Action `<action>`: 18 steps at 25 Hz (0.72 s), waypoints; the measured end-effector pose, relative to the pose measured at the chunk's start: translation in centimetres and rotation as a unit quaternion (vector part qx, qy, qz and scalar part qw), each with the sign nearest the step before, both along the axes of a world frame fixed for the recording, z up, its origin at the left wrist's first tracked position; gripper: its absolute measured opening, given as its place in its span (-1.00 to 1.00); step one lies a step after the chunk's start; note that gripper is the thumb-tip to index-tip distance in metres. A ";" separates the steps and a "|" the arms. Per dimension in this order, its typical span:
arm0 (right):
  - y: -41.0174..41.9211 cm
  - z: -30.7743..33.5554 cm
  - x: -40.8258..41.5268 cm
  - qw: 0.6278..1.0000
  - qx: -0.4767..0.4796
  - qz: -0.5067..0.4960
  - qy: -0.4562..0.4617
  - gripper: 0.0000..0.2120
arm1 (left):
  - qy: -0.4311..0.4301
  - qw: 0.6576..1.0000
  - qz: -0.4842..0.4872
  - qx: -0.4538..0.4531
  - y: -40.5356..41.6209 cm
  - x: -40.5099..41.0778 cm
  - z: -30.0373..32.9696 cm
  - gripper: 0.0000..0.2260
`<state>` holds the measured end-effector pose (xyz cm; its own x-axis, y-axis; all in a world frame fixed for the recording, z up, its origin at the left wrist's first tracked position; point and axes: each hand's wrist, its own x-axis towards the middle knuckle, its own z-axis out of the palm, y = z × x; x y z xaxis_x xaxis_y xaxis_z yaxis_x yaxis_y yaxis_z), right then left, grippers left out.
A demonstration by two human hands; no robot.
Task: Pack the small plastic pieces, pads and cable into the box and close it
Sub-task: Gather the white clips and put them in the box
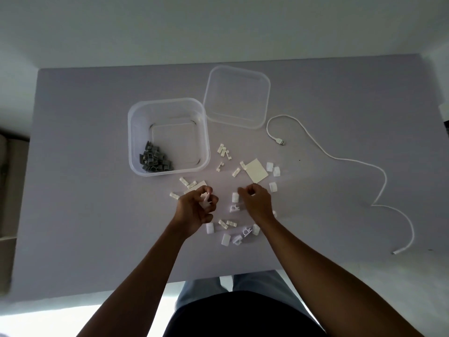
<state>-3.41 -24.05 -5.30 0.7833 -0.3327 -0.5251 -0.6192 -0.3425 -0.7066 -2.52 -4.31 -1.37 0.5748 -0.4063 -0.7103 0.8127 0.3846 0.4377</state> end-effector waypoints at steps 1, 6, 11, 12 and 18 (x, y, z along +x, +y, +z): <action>0.6 -0.2 -0.1 0.997 -0.048 0.052 -0.019 -0.80 | -0.005 1.000 0.003 -0.012 0.4 0.0 0.2 -0.83; 2.4 -1.7 -1.1 0.984 -0.128 0.122 -0.010 -0.73 | -0.017 0.998 0.058 0.020 2.8 -0.1 0.9 -0.91; 3.1 -2.9 -1.9 0.984 -0.148 0.094 -0.039 -0.89 | -0.129 0.914 -0.041 0.382 5.7 -0.3 -0.8 -0.57; 3.2 -2.7 -2.0 0.987 -0.133 0.075 -0.049 -0.92 | -0.181 0.854 -0.097 0.478 6.3 -0.5 -1.5 -0.62; 2.5 -0.1 -2.0 0.933 0.238 -0.267 0.049 -0.88 | -0.327 0.643 -0.309 0.620 7.5 -1.9 -3.4 -0.70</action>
<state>-5.44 -21.50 -5.38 0.5131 -0.3732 -0.7729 -0.6809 0.3712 -0.6313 -4.41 3.15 -4.74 0.9166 -0.0545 -0.3961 0.1289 -0.8976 0.4216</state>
